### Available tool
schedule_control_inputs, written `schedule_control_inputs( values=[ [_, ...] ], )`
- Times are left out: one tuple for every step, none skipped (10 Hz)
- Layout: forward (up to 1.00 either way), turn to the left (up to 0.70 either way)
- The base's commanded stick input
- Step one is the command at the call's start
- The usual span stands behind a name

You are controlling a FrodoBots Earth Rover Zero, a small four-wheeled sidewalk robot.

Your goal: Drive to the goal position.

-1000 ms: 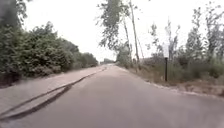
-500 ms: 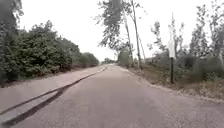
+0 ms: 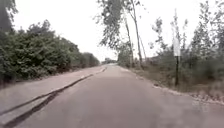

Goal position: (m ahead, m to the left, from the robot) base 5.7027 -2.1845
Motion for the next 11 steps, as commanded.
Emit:
schedule_control_inputs(
  values=[
    [0.7,0.0],
    [0.7,0.0],
    [0.7,0.0],
    [0.7,0.0],
    [0.7,0.0],
    [0.7,0.0],
    [0.7,0.0],
    [0.7,0.0],
    [0.7,0.0],
    [0.7,0.0],
    [0.7,0.0]
  ],
)
